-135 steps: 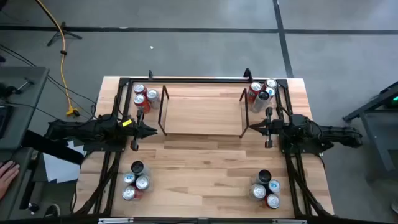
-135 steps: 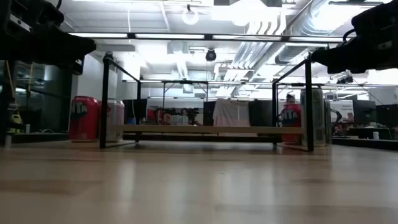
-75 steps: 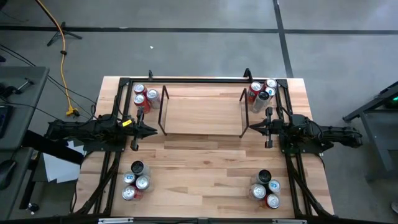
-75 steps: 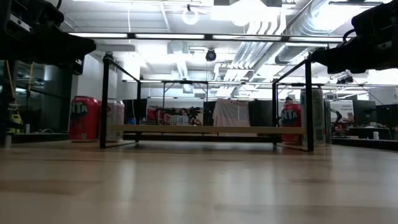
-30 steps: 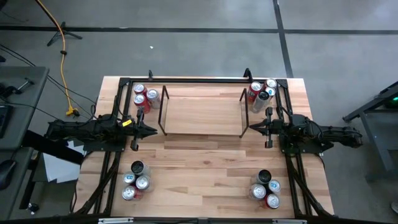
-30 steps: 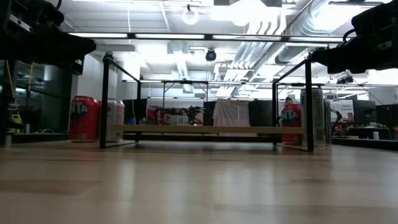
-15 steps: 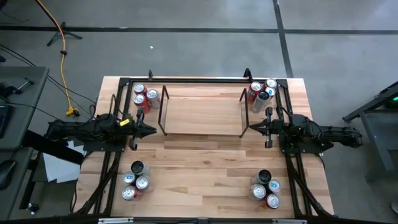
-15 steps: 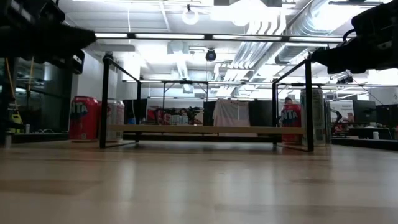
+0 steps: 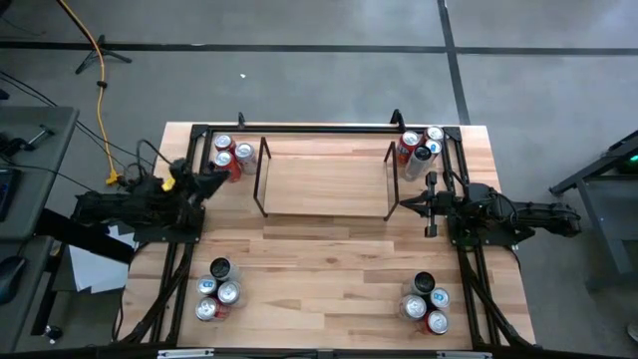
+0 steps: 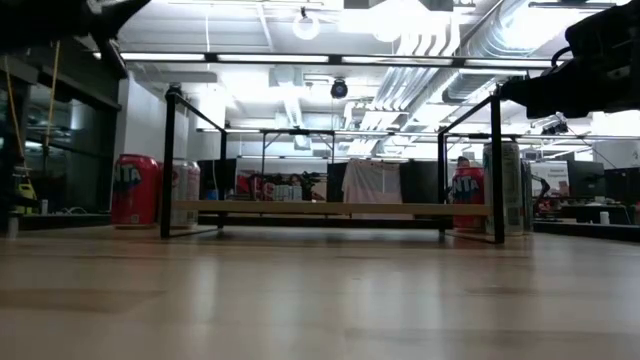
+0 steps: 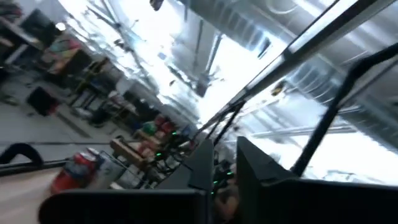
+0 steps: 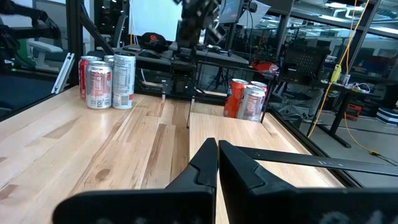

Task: Place canned beverage on shelf
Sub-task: Put the top left red soda can on the shelf

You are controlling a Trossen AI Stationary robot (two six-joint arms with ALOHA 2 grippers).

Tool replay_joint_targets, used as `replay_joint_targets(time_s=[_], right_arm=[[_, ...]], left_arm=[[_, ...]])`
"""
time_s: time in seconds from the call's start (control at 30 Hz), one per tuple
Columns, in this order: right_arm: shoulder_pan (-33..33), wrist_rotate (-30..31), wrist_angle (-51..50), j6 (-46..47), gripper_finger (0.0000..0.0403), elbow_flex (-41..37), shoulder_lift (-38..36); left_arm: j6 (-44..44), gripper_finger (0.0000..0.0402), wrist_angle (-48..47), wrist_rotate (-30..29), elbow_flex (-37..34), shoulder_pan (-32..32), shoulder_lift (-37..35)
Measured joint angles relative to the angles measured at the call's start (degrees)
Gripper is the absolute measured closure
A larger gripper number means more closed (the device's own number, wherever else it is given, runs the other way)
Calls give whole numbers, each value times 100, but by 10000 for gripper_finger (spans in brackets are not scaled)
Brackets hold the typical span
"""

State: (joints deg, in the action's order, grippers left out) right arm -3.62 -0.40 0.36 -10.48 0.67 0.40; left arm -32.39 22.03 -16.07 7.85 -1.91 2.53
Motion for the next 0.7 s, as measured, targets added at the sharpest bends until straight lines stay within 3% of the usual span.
replay_joint_targets(time_s=[0.27,0.4,0.57,0.7], right_arm=[[2,0,0,0,402,1,1],[1,2,0,0,402,0,1],[0,0,0,-2,402,2,2],[1,1,0,-1,402,1,0]], left_arm=[[694,219,-2446,-1113,2386,1,1646],[807,158,-3665,-1340,3521,26,2602],[802,117,-4687,-1549,4645,321,3676],[193,108,-5948,-2339,5455,893,4470]])
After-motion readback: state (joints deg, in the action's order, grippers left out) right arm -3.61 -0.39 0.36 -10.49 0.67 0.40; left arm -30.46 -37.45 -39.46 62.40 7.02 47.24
